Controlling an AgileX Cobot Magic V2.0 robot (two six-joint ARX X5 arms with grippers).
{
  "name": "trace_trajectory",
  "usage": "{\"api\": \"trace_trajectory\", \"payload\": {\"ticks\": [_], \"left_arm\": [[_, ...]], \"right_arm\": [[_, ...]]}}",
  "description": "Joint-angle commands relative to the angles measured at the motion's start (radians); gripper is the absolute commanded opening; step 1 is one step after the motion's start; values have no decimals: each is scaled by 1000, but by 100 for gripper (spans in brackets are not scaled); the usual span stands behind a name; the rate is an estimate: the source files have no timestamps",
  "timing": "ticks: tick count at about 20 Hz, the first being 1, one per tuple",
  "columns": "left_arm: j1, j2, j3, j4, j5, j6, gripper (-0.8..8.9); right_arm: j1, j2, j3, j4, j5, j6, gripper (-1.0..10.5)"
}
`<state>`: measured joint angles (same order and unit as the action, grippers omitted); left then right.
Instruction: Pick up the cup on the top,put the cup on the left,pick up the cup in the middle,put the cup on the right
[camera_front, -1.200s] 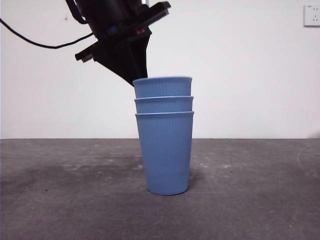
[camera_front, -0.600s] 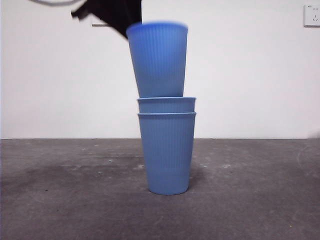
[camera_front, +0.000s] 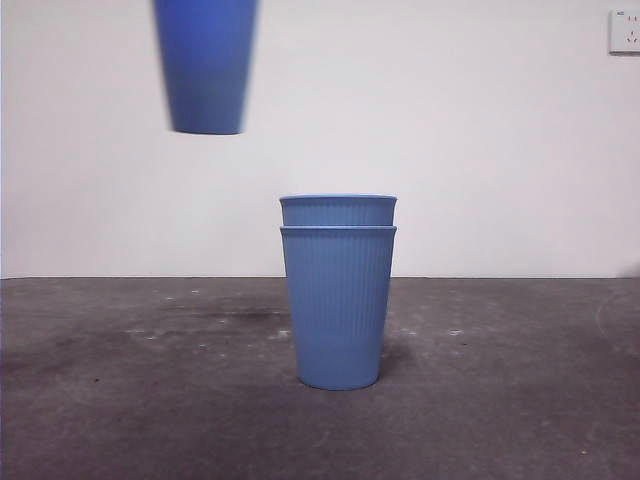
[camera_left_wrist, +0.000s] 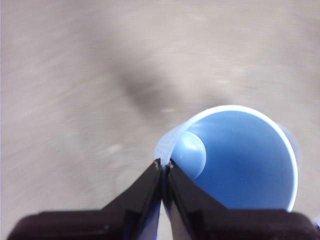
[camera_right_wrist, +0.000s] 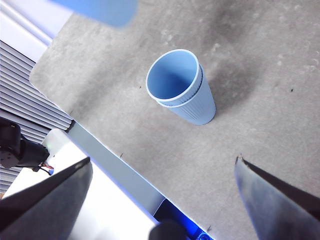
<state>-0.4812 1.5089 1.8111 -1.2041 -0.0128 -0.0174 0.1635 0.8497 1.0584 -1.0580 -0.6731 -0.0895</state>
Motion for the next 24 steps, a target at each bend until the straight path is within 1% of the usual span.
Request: {"api": "trace_trajectory", "payload": {"ticks": [1, 2, 3, 5, 8, 12, 16, 19, 21, 23, 24], "left_arm": [[74, -2, -31, 22, 68, 27, -8], [109, -2, -67, 54, 108, 27, -8], [134, -2, -103, 77, 122, 29, -8], [167, -2, -209, 144, 121, 45, -8], [183, -2, -387, 310, 121, 45, -8], [188, 5, -536, 488, 119, 45, -9], [200, 48, -603, 540, 127, 46, -9], [202, 71, -607, 549, 153, 50, -9], [207, 82, -607, 548, 153, 49, -9], [207, 84, -607, 548, 153, 48, 7], [208, 84, -607, 543, 153, 48, 61]], "right_arm": [[2, 1, 3, 9, -1, 3, 476], [2, 1, 3, 15, -1, 3, 476], [2, 2, 3, 25, -1, 6, 476], [2, 9, 3, 40, -1, 10, 476], [2, 33, 3, 40, -1, 10, 476], [2, 66, 3, 41, -1, 10, 476], [3, 86, 3, 44, -1, 10, 475], [3, 93, 3, 48, -1, 10, 475], [4, 93, 3, 48, -1, 10, 475], [8, 93, 3, 48, -1, 13, 475], [11, 93, 3, 48, -1, 14, 475]]}}
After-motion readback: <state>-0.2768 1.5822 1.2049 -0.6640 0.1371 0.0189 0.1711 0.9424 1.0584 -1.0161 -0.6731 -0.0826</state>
